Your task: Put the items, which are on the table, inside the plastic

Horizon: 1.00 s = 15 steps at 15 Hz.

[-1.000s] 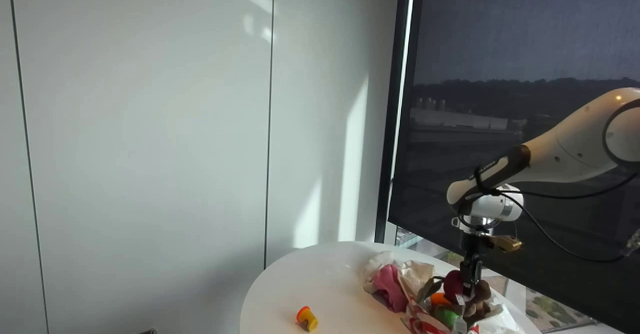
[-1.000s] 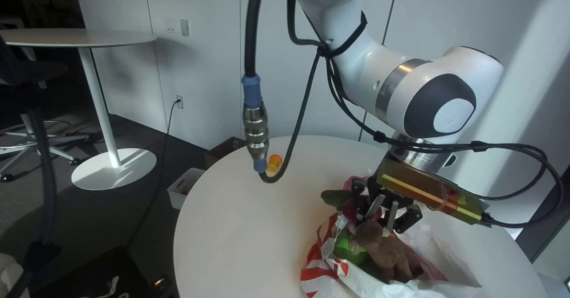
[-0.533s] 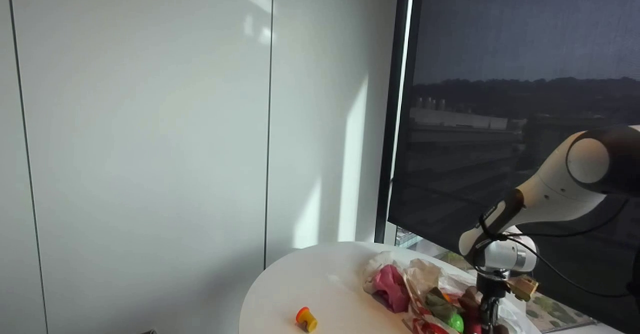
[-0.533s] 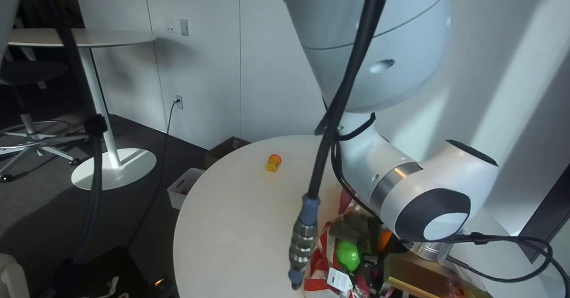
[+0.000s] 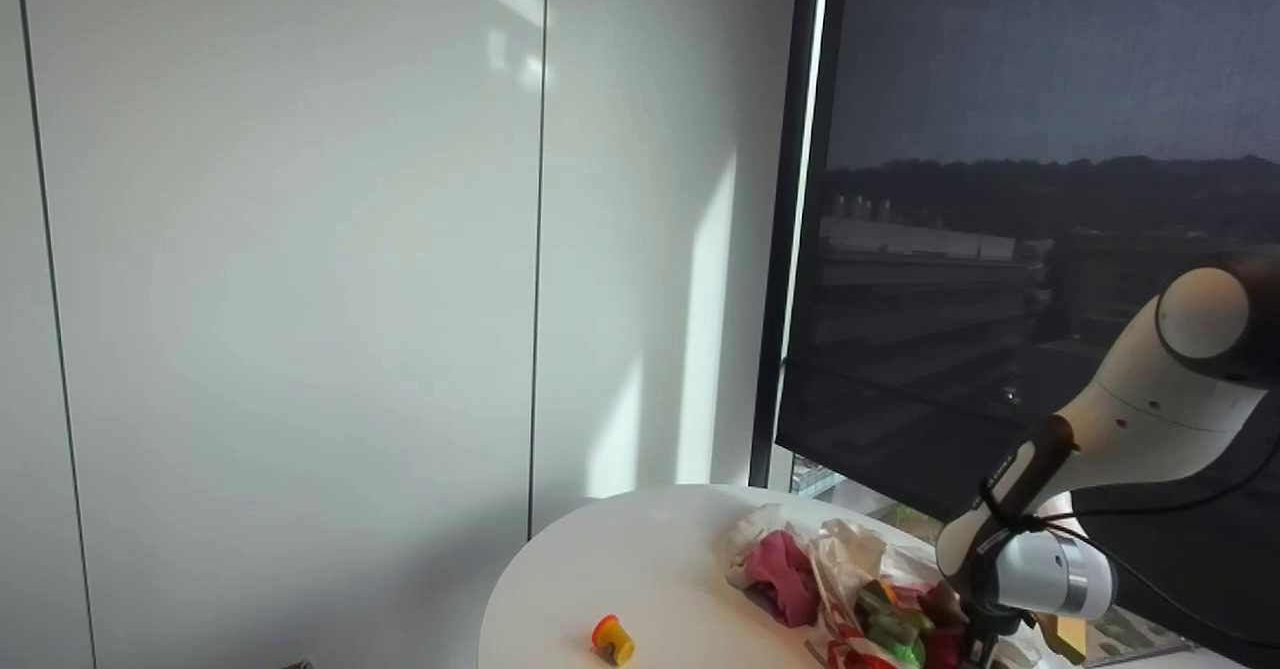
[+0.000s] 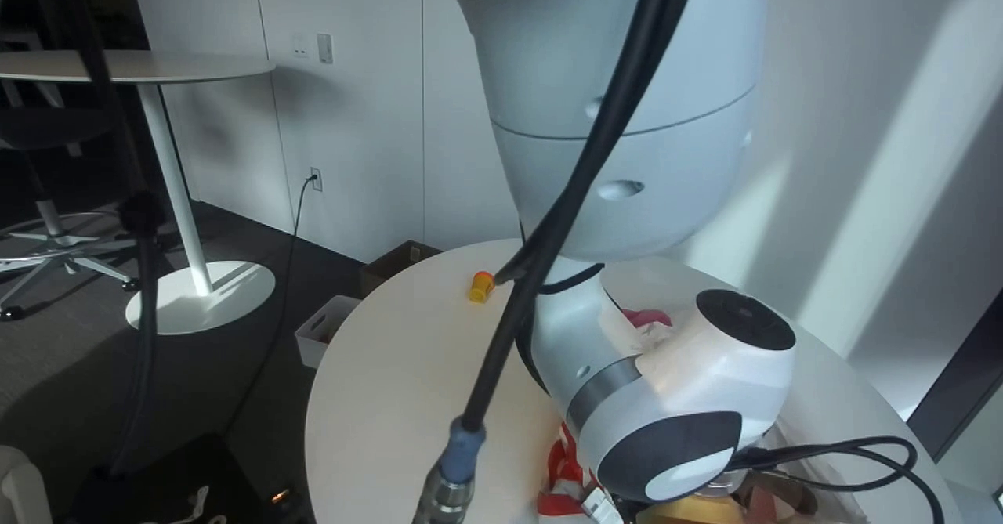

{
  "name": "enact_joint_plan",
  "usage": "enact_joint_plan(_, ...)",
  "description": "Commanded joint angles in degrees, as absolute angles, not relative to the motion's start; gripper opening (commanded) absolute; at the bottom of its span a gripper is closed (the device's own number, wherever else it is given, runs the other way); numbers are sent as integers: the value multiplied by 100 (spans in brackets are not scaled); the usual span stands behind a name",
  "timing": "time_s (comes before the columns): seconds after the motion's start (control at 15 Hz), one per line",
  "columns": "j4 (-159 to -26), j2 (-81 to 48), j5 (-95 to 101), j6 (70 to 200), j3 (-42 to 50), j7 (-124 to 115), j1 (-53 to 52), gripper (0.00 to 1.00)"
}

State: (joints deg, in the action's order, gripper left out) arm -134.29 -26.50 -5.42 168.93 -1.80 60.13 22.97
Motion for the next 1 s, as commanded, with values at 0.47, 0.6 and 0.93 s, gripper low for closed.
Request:
enact_joint_plan(0.47, -14089, -3430, 739, 19525, -636, 5275, 2938, 100)
enact_joint_plan(0.6, -14126, -3471, 1122, 19525, -498, 4885, 2882, 100)
enact_joint_plan(0.93, -14078, -3600, 1931, 19865, -428, 4121, 2961, 100)
